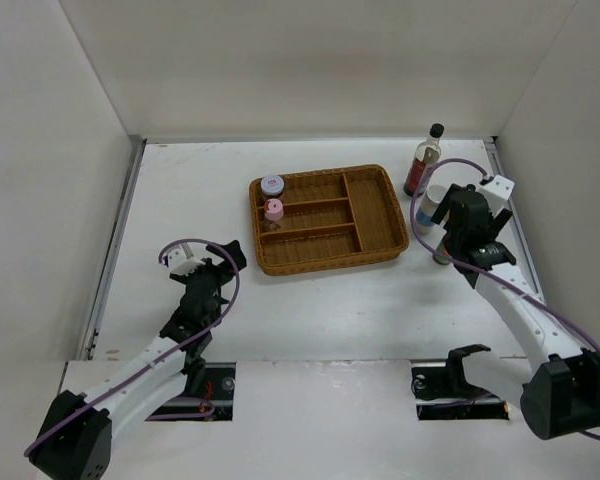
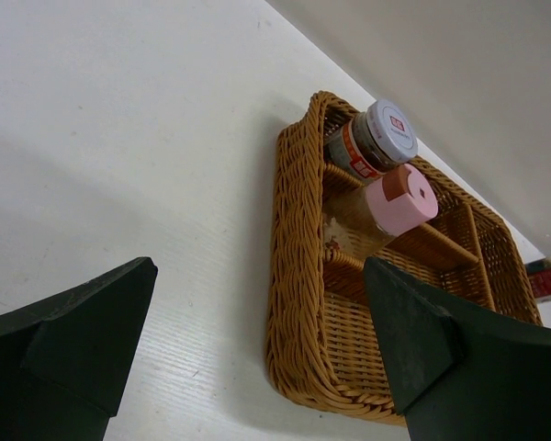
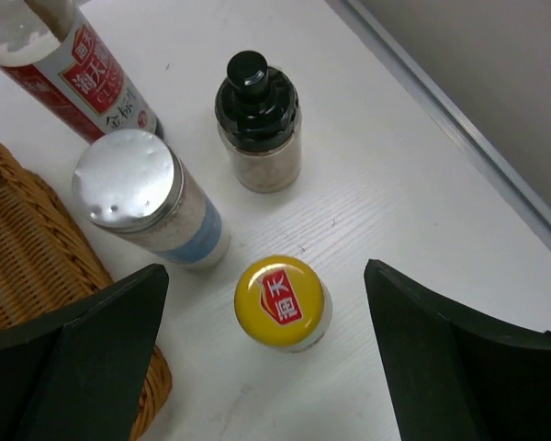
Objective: Organize the condiment bottles
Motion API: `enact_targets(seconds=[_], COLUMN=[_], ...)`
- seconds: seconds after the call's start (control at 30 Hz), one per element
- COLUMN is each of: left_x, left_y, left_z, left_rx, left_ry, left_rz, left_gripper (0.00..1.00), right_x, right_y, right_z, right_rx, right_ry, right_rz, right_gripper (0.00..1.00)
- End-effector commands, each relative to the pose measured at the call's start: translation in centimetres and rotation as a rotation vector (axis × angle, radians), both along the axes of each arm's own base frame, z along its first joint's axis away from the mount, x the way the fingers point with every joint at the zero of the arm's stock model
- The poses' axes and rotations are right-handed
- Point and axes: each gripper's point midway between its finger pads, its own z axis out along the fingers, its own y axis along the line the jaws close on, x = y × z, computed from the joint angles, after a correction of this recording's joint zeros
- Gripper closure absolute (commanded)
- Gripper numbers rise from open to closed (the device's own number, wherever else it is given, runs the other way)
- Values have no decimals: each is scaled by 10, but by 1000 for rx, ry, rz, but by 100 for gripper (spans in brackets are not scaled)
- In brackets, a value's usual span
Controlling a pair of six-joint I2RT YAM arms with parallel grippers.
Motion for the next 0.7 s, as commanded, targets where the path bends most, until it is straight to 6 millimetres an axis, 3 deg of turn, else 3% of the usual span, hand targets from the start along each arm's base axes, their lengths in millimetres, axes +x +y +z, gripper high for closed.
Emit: enact_targets(seconds=[0.0, 0.23, 0.27, 0.33, 0.4, 0.53, 0.57, 0.6, 0.67], left_x=[3, 3, 2, 3, 3, 3, 3, 3, 3], left_y=[-2, -1, 0, 1, 1, 1, 3, 3, 3], left_z=[7, 7, 7, 7, 6, 6, 6, 6, 5], left_rx=[-37, -40, -41, -41, -39, -41, -43, -43, -41], left_ry=[-35, -38, -39, -41, -36, -39, -37, -37, -34], left_rz=[-4, -1, 1, 4, 4, -1, 7, 7, 7], left_gripper=[0, 0, 0, 0, 0, 0, 0, 0, 0], right_x=[20, 31, 32, 32, 27, 10, -3, -3, -8], right_y=[-4, -5, -5, -5, -12, -10, 1, 2, 19], right_z=[16, -12, -14, -12, 1, 42, 79, 79, 100], right_rx=[32, 41, 41, 37, 15, -21, -32, -32, -17], right_ry=[-97, -43, -41, -51, -96, -204, -284, -284, -325], right_rz=[2, 3, 3, -5, -44, -63, -31, -31, 30], right_gripper=[9, 27, 31, 49, 62, 70, 72, 72, 73])
